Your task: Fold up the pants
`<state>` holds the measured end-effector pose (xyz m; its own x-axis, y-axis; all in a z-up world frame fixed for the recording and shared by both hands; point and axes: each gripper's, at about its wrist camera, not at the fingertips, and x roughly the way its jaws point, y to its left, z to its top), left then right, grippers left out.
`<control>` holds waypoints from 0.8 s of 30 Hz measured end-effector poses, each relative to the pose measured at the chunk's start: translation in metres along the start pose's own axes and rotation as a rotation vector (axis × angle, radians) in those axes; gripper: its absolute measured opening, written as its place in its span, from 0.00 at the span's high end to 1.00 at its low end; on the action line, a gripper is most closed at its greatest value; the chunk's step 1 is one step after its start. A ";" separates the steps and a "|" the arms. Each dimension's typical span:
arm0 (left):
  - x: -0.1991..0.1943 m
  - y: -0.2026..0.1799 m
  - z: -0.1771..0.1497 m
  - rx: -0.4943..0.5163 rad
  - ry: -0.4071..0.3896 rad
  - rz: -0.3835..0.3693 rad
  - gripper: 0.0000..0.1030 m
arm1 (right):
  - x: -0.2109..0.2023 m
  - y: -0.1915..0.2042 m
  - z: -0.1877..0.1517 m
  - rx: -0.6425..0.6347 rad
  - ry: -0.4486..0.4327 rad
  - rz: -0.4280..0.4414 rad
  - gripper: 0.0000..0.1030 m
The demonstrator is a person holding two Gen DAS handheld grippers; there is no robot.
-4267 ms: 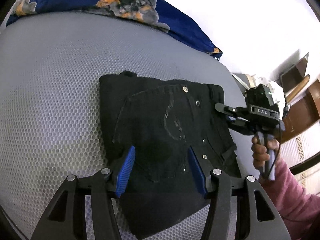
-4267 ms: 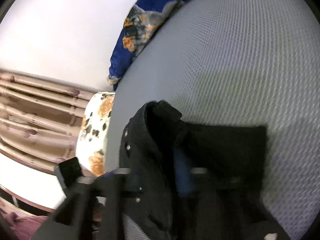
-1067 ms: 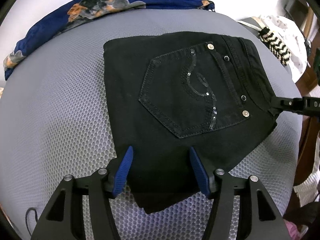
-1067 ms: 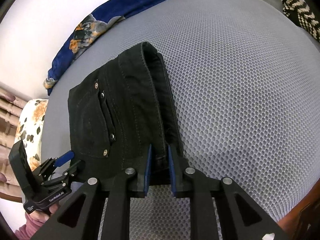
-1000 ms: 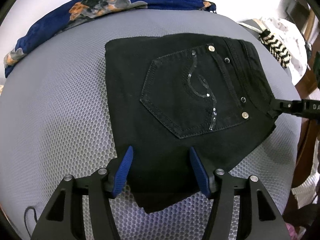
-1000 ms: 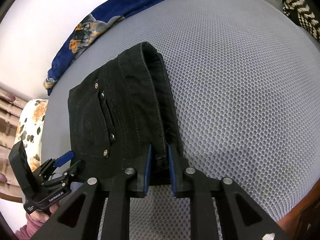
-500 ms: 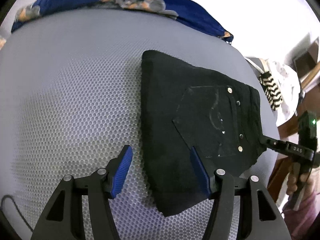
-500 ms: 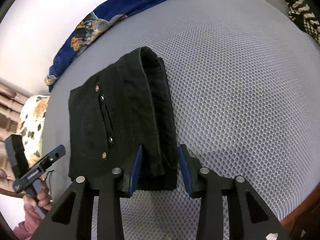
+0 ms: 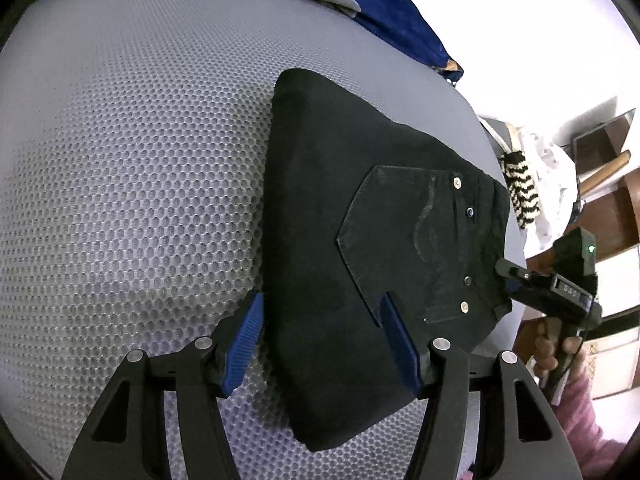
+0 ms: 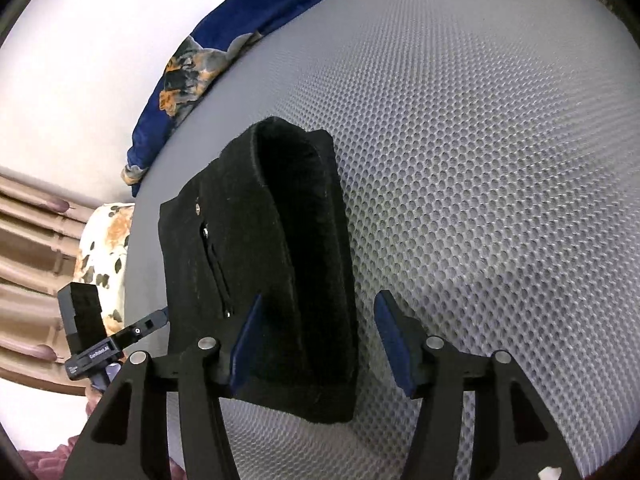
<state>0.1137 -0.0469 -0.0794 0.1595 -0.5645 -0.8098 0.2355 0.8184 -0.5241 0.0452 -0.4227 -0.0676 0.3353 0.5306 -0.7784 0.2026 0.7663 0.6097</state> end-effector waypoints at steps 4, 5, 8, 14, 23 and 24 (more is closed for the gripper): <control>0.004 0.004 0.005 -0.022 0.009 -0.026 0.41 | 0.008 -0.011 0.006 0.022 0.014 0.063 0.47; 0.006 0.006 0.007 -0.031 0.012 -0.032 0.41 | 0.009 -0.014 0.008 0.024 0.019 0.082 0.47; 0.007 0.012 0.010 -0.033 0.013 -0.050 0.41 | 0.010 -0.020 0.012 0.022 0.029 0.125 0.47; 0.017 0.009 0.024 -0.030 0.012 -0.085 0.41 | 0.011 -0.028 0.020 -0.004 0.058 0.185 0.48; 0.024 0.007 0.030 0.044 0.034 -0.140 0.41 | 0.028 -0.023 0.033 -0.056 0.122 0.261 0.56; 0.025 0.004 0.029 0.065 0.036 -0.138 0.40 | 0.029 -0.022 0.034 -0.063 0.130 0.267 0.56</control>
<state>0.1469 -0.0612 -0.0942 0.0874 -0.6660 -0.7408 0.3150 0.7239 -0.6137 0.0814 -0.4363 -0.0990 0.2475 0.7549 -0.6073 0.0649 0.6125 0.7878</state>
